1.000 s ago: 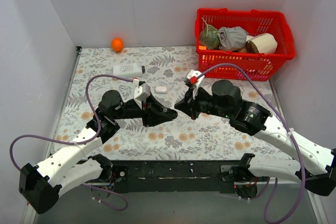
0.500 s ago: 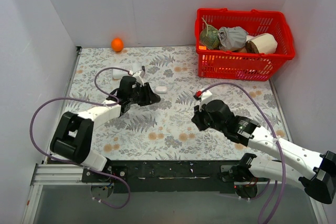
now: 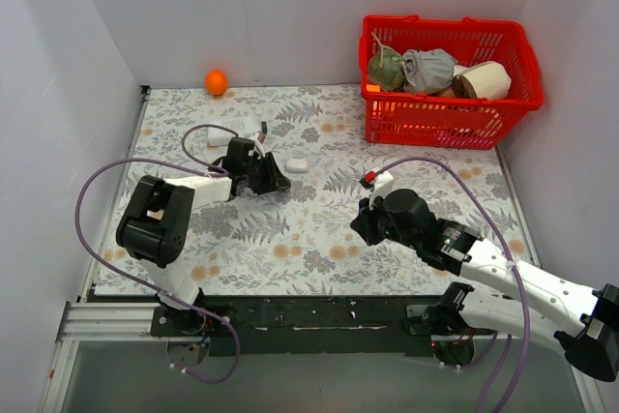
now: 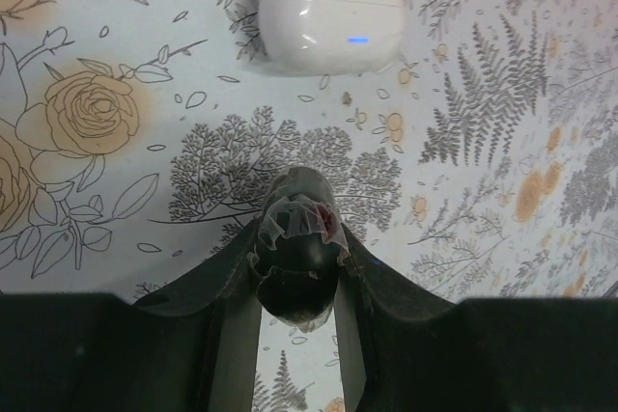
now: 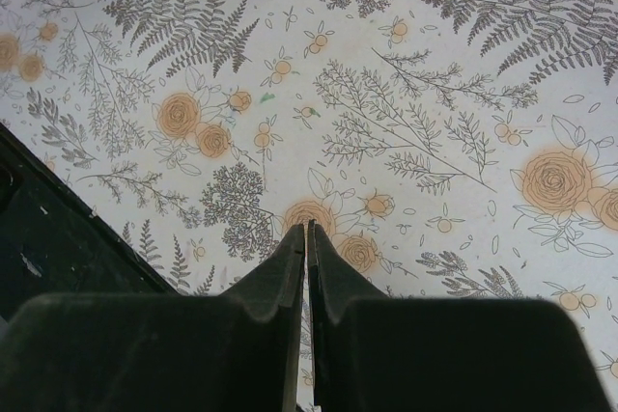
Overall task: Insert the wireless bluetooth earbuds into the charging case
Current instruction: Place the charging case at the center of the board, then reset both arms
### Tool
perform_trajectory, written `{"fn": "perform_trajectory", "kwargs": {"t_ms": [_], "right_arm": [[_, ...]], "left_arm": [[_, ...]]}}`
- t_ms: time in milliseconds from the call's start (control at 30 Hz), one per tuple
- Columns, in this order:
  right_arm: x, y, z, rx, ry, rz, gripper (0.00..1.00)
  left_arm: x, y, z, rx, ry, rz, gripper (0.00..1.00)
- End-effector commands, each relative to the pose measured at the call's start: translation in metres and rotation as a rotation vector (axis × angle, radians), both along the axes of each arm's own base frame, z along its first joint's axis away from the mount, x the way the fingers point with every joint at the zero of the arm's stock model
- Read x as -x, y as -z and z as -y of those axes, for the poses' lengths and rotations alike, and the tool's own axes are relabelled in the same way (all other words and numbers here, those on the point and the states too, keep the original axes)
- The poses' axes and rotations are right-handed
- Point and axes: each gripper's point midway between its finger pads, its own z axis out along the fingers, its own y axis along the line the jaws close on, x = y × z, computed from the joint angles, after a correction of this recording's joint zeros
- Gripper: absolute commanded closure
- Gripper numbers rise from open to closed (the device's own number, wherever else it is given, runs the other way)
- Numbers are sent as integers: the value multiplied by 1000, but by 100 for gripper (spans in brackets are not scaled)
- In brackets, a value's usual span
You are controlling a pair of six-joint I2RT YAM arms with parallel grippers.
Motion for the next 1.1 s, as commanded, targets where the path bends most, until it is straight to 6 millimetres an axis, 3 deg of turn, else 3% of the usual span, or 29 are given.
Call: {"fn": "perform_trajectory", "kwargs": {"t_ms": [0, 67, 100, 200, 233, 467, 500, 533, 800, 900, 967, 1067], "right_arm": [[-5, -14, -5, -42, -5, 40, 89], [-5, -16, -5, -43, -5, 41, 89], [-4, -15, -6, -43, -8, 40, 89], [-5, -16, -6, -43, -8, 39, 88], [-5, -16, -7, -42, -8, 38, 88], [-6, -14, -7, -31, -6, 34, 87], [-6, -12, -7, -30, -5, 31, 87], [-6, -12, -7, -31, -5, 30, 87], [-7, -7, -4, -37, 15, 31, 86], [-10, -4, -1, -22, 37, 41, 86], [-13, -2, 2, -11, 57, 47, 81], [-17, 1, 6, 3, 83, 61, 71]], "left_arm": [[-4, 7, -2, -23, 18, -2, 99], [-5, 12, -4, -27, 9, -5, 93], [-4, 15, -5, -30, 8, -12, 79], [-2, 20, -10, -54, -3, -16, 67], [-1, 23, -14, -72, -16, -25, 58], [11, 28, -47, -150, -58, -56, 38], [11, 21, -52, -153, -70, -40, 24], [14, 20, -58, -158, -80, -52, 2], [26, -41, -110, -229, -297, 10, 2], [24, -66, -129, -232, -453, 65, 2], [25, -87, -142, -210, -560, 120, 2], [31, -104, -143, -142, -620, 145, 2]]}}
